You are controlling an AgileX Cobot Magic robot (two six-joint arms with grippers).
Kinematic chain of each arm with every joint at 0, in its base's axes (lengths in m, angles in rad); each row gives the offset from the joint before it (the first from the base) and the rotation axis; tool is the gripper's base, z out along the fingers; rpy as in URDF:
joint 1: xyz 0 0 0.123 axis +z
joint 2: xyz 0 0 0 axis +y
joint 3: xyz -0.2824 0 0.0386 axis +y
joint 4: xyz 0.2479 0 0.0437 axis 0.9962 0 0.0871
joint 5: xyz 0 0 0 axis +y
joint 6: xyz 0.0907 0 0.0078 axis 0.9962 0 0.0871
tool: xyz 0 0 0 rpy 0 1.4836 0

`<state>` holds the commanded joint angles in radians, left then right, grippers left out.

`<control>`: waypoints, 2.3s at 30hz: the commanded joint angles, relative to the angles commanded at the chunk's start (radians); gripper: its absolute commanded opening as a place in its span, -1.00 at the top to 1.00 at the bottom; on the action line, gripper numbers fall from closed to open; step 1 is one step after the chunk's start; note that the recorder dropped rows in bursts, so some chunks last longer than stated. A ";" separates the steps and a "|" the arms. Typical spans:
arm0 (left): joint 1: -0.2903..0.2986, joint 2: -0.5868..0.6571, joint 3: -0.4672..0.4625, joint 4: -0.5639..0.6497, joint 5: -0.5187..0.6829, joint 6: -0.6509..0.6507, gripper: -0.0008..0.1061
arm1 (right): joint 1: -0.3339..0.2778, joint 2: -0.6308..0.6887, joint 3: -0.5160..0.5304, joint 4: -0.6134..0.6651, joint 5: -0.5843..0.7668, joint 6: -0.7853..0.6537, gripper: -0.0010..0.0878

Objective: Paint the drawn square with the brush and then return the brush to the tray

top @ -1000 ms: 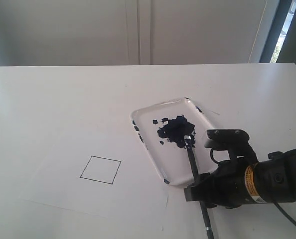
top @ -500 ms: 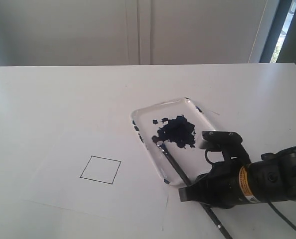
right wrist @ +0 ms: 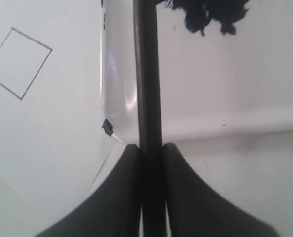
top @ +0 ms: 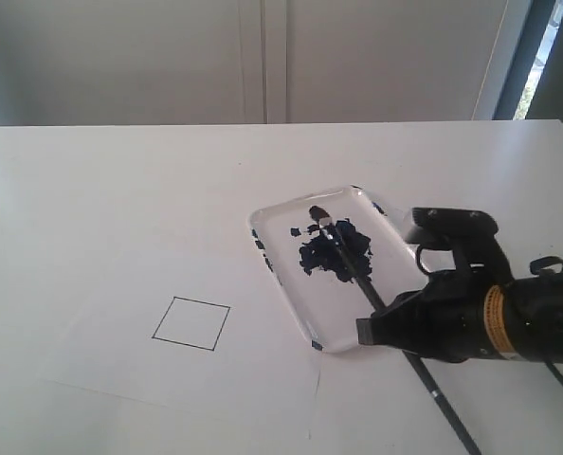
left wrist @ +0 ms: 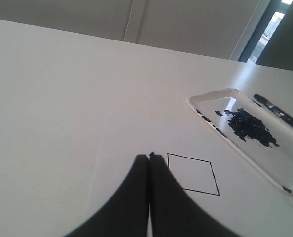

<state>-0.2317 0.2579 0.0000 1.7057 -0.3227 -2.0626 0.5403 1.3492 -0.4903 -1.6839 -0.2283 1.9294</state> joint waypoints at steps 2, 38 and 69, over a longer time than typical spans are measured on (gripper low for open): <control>0.000 0.000 0.000 -0.015 0.000 0.000 0.99 | 0.000 -0.025 0.002 -0.060 -0.018 0.123 0.98; 0.000 0.235 -0.066 -0.180 0.162 0.044 0.99 | 0.177 0.166 -0.340 -0.060 -0.352 0.140 0.98; 0.000 0.939 -0.325 -0.367 0.054 0.299 0.99 | 0.177 0.228 -0.195 -0.060 -0.302 0.150 0.98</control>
<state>-0.2317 1.1972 -0.3252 1.3384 -0.2684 -1.7633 0.7168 1.5773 -0.6854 -1.7444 -0.5301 2.0791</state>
